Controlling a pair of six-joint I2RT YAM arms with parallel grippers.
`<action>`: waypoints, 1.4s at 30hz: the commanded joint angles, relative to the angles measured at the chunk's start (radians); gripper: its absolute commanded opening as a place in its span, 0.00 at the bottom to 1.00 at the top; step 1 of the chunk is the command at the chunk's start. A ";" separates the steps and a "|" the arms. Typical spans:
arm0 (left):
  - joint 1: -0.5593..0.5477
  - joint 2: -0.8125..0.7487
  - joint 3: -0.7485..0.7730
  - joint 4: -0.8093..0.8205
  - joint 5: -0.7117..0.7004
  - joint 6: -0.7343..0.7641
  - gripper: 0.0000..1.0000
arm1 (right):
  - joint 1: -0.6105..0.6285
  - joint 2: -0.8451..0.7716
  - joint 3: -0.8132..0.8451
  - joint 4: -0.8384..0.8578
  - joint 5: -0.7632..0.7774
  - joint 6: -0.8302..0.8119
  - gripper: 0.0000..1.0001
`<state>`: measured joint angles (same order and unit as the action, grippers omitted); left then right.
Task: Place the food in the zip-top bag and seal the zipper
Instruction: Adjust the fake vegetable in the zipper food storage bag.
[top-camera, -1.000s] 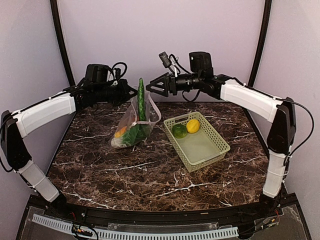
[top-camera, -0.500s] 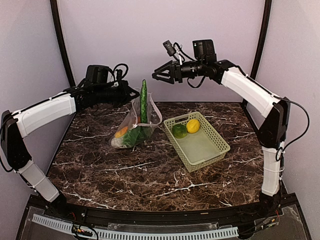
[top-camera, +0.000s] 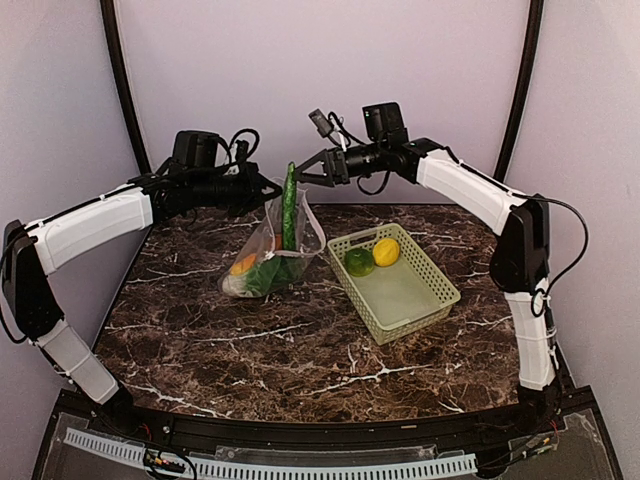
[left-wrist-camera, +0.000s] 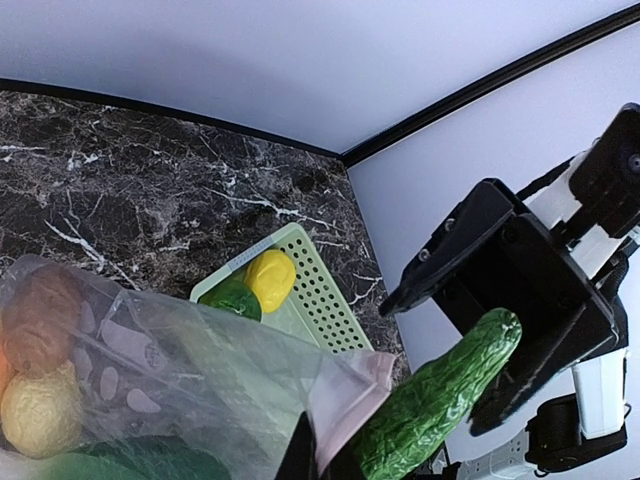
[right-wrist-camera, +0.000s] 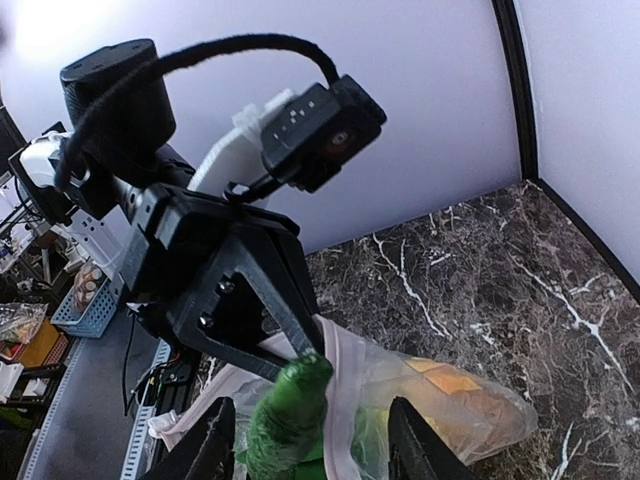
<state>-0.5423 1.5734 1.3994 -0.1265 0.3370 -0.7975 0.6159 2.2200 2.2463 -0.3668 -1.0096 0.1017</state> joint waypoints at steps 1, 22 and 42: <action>0.002 -0.004 -0.008 0.012 0.025 0.000 0.01 | 0.014 0.020 0.060 0.088 -0.053 0.033 0.49; 0.001 -0.019 -0.015 -0.009 0.025 0.005 0.01 | 0.029 0.050 0.075 0.108 -0.042 0.052 0.20; 0.001 -0.018 -0.006 0.043 -0.007 -0.052 0.01 | 0.048 -0.183 -0.042 0.147 -0.030 -0.147 0.00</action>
<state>-0.5423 1.5772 1.3994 -0.1230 0.3298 -0.8276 0.6395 2.0117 2.2112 -0.2379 -1.0470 0.0139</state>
